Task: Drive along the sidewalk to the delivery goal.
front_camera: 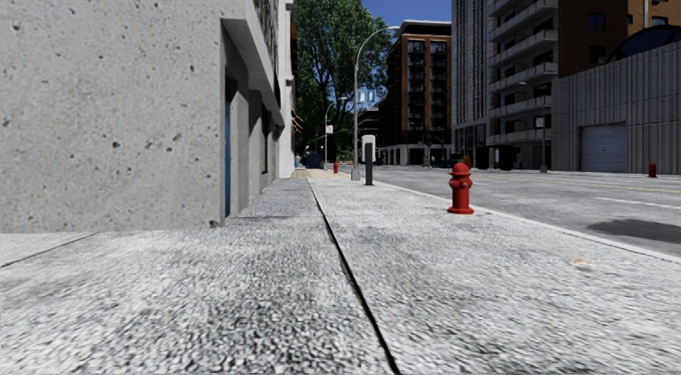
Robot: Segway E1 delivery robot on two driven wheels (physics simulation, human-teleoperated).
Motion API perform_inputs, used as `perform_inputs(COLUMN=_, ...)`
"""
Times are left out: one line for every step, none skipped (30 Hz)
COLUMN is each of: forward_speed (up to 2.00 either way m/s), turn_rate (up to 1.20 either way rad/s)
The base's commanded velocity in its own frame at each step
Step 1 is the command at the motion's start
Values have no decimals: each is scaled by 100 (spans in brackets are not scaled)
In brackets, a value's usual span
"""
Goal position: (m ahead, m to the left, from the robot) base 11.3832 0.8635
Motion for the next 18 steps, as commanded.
perform_inputs(forward_speed=200, turn_rate=0)
perform_inputs(forward_speed=200, turn_rate=0)
perform_inputs(forward_speed=200, turn_rate=0)
perform_inputs(forward_speed=200, turn_rate=0)
perform_inputs(forward_speed=200, turn_rate=0)
perform_inputs(forward_speed=200, turn_rate=0)
perform_inputs(forward_speed=200, turn_rate=0)
perform_inputs(forward_speed=200, turn_rate=0)
perform_inputs(forward_speed=200, turn_rate=0)
perform_inputs(forward_speed=200, turn_rate=0)
perform_inputs(forward_speed=200, turn_rate=0)
perform_inputs(forward_speed=200, turn_rate=0)
perform_inputs(forward_speed=200, turn_rate=0)
perform_inputs(forward_speed=200, turn_rate=6)
perform_inputs(forward_speed=200, turn_rate=7)
perform_inputs(forward_speed=200, turn_rate=8)
perform_inputs(forward_speed=200, turn_rate=8)
perform_inputs(forward_speed=200, turn_rate=8)
